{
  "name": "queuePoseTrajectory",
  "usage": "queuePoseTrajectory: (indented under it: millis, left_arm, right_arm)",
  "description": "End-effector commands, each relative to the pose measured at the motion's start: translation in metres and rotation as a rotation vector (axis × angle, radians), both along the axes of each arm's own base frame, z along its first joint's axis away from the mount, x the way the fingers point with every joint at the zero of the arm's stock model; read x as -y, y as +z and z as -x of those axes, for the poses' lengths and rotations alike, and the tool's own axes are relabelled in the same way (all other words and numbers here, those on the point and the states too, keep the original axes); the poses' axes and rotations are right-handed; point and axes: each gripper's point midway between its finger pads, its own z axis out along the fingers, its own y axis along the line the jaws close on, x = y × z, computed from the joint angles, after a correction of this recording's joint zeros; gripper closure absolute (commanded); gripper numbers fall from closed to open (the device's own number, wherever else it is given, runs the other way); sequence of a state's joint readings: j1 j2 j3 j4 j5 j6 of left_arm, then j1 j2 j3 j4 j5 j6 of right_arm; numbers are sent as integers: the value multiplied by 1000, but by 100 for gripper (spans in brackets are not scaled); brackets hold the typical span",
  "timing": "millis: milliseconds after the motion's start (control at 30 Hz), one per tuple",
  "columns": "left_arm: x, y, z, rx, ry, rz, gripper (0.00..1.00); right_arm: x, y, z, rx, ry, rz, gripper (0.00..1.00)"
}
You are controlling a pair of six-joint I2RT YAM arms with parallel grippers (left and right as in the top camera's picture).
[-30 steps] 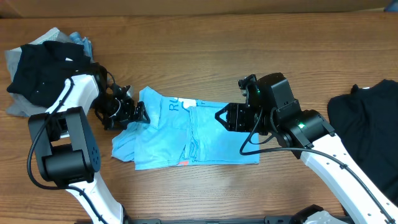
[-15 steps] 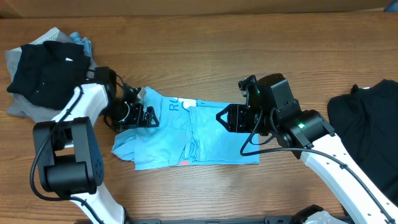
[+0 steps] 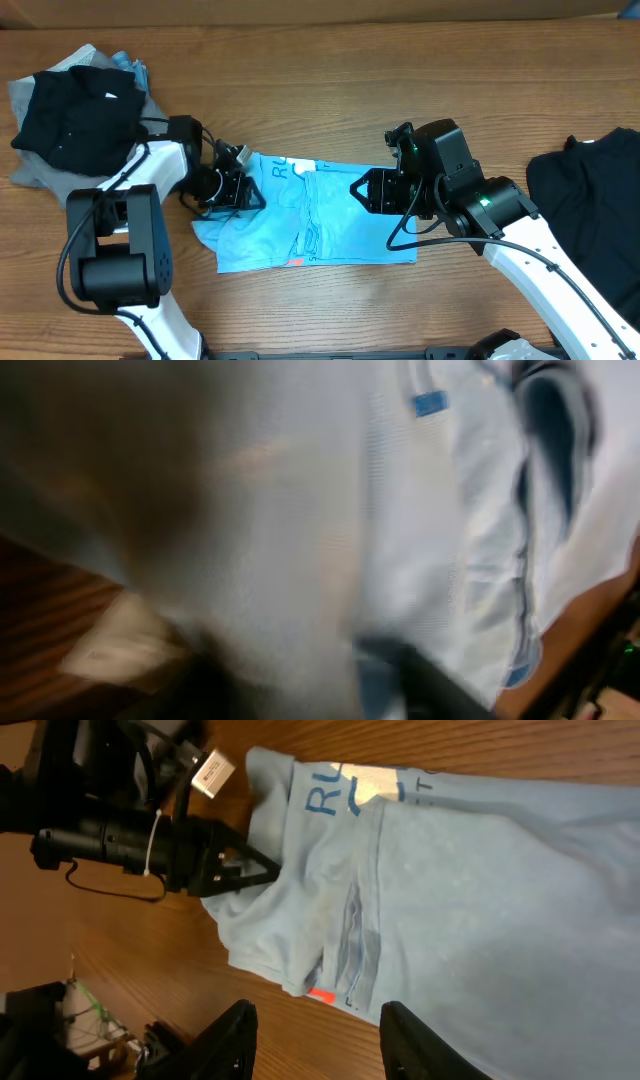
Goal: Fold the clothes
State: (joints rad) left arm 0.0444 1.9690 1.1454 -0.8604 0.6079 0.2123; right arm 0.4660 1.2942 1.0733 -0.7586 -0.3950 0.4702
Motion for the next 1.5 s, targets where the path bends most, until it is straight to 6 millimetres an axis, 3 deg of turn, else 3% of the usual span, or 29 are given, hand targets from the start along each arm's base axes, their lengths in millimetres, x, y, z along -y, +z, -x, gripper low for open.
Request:
queuePoseTrajectory:
  millis: [0, 100, 233, 333, 433, 600, 700, 800, 900, 1033, 1200, 1300, 1367, 1467]
  left_arm:
    - [4, -35, 38, -154, -38, -24, 71]
    - [2, -32, 39, -171, -16, -14, 92]
    - [-2, -18, 37, -201, 38, 21, 96]
    - [-17, 2, 32, -199, 86, 19, 96]
    - [-38, 32, 23, -176, 165, 5, 96]
    - [-68, 101, 4, -23, 251, -20, 96]
    - [-74, 135, -5, 62, 302, -71, 95]
    - [-66, 157, -9, 131, 319, -109, 93]
    - [-56, 158, -9, 143, 311, -175, 90]
    - [-36, 147, -9, 119, 290, -256, 84]
    - [6, 134, -15, 117, 254, -253, 80]
    - [28, 127, -18, 123, 216, -250, 67]
    - [38, 119, -17, 118, 197, -272, 52]
    - [51, 112, -15, 110, 159, -274, 45]
  right_arm:
    - [7, 5, -3, 33, -23, 25, 57]
    - [12, 3, -4, 35, -41, 50, 57]
    - [23, 6, -7, 55, -81, 77, 57]
    - [33, 14, -9, 76, -111, 72, 56]
    - [47, 22, -14, 103, -158, 72, 56]
    - [69, 32, -21, 129, -231, 62, 55]
    - [77, 33, -23, 128, -256, 64, 55]
    - [80, 33, -24, 128, -266, 64, 55]
    - [80, 33, -24, 127, -266, 64, 55]
    - [80, 32, -23, 120, -266, 67, 55]
    - [81, 29, -19, 103, -265, 75, 55]
    - [82, 27, -17, 90, -264, 80, 55]
    - [82, 25, -15, 81, -263, 85, 55]
    - [83, 23, -13, 69, -262, 90, 55]
